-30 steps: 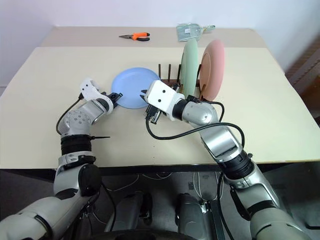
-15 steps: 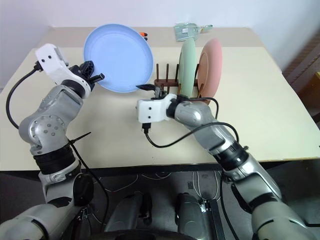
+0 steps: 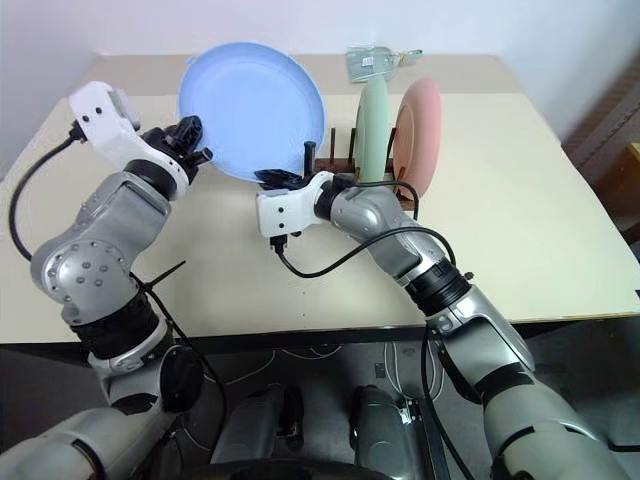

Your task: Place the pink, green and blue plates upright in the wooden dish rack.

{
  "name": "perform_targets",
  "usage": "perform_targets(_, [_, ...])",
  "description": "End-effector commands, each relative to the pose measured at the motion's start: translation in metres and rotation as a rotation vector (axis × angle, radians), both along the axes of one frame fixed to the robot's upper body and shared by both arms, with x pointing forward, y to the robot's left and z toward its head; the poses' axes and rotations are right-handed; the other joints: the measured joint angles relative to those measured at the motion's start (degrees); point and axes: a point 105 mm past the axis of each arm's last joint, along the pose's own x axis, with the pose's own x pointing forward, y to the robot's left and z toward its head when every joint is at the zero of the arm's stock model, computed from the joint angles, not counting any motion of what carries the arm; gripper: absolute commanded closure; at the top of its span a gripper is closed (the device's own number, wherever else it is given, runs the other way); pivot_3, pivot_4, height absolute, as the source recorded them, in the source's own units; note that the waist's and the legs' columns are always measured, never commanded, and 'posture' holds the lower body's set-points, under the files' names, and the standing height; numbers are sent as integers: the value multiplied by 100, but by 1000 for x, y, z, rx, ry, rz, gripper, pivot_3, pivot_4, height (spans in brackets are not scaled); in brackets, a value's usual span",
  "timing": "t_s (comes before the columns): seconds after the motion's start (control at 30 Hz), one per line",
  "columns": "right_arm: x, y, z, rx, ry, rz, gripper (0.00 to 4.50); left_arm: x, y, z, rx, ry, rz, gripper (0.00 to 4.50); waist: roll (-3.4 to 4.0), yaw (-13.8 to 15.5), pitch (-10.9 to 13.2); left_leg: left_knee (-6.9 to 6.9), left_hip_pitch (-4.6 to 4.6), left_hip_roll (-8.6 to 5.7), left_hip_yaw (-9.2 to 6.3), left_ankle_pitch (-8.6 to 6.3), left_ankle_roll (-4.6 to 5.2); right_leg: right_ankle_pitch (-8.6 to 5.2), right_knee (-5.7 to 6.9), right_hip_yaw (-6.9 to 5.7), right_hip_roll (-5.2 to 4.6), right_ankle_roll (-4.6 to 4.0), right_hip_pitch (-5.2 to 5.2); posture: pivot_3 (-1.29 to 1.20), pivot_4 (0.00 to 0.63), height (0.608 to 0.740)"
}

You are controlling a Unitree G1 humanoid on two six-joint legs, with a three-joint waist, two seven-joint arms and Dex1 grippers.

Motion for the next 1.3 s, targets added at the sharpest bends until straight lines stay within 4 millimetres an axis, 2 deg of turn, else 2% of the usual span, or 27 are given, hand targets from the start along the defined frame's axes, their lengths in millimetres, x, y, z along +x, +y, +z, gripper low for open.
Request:
perform_targets(0.03, [-6,-4,28,70,-89,14,4500,-8,30,39,-150,-174,105,889,0,-7,0,0,0,1,0,0,0,0,0,0,0,0,0,0,150,740])
perform_targets(0.07, [-11,-5,40,137,-83,31,4500,-10,65,44,-180,-195,257,414,0,-17,0,0,1,1,0,0,-1,0,0,0,0,0,-1,0,150,740])
perform_targets(0.13, [-20,-9,66,269,-64,74,4500,-15,120,40,-100,-169,501,414,5,-82,3,-3,3,4,3,3,-5,0,1,1,4,-2,-4,0,150,740])
perform_targets(0.17, [-26,-11,78,348,-22,104,4500,-15,133,34,4,-138,564,414,9,-119,5,-11,10,5,9,5,-8,0,4,5,8,-2,-6,0,150,740])
perform_targets(0.23, [-35,-15,95,483,78,161,4500,-10,137,23,211,-94,585,414,9,-135,3,-27,21,7,11,9,-15,-1,11,10,24,-5,-4,0,150,740])
perform_targets(0.33, [-52,-20,121,747,349,295,4500,2,119,-11,468,-30,476,414,9,-30,3,-26,21,9,6,8,-16,-1,10,7,27,-5,4,0,150,740])
perform_targets(0.4, [-59,-25,139,1008,671,423,4500,8,80,-44,648,-15,276,414,4,7,0,-21,15,8,1,7,-16,-1,9,6,22,-6,5,0,150,740])
perform_targets(0.43, [-62,-26,143,1073,786,471,4500,6,61,-59,723,-17,181,414,6,20,1,-21,9,8,-3,5,-17,0,9,7,16,-7,3,0,150,740])
perform_targets(0.5, [-55,-30,148,1200,956,480,4500,1,33,-84,784,-17,23,414,4,1,0,-22,0,-1,-4,-7,-32,0,7,5,-8,-8,-9,0,150,740])
perform_targets(0.6, [-34,-39,146,1317,1092,382,4500,-8,13,-97,764,-42,-100,414,6,-37,1,-27,-11,-2,1,-9,-33,3,10,8,-19,-13,-38,0,150,740])
perform_targets(0.73, [-20,-45,132,1351,1175,265,4500,-14,4,-106,748,-40,-174,414,20,-60,2,-38,-18,2,24,4,-23,5,23,20,-18,-24,-67,0,150,740])
perform_targets(0.83, [-14,-47,123,1348,1195,202,4500,-17,5,-111,758,-28,-184,414,24,-73,0,-41,-18,6,46,7,-14,5,30,31,-14,-24,-81,0,150,740])
perform_targets(1.1, [9,-54,107,1365,1224,77,4500,-18,4,-112,760,-34,-191,414,23,-20,0,-30,-25,7,50,1,0,5,31,30,-10,-21,-81,0,150,740])
perform_targets(1.3, [30,-65,101,1413,1190,-10,4500,-22,-6,-110,736,-47,-248,414,24,-37,0,-29,-27,8,51,1,2,5,31,29,-7,-21,-82,0,150,740])
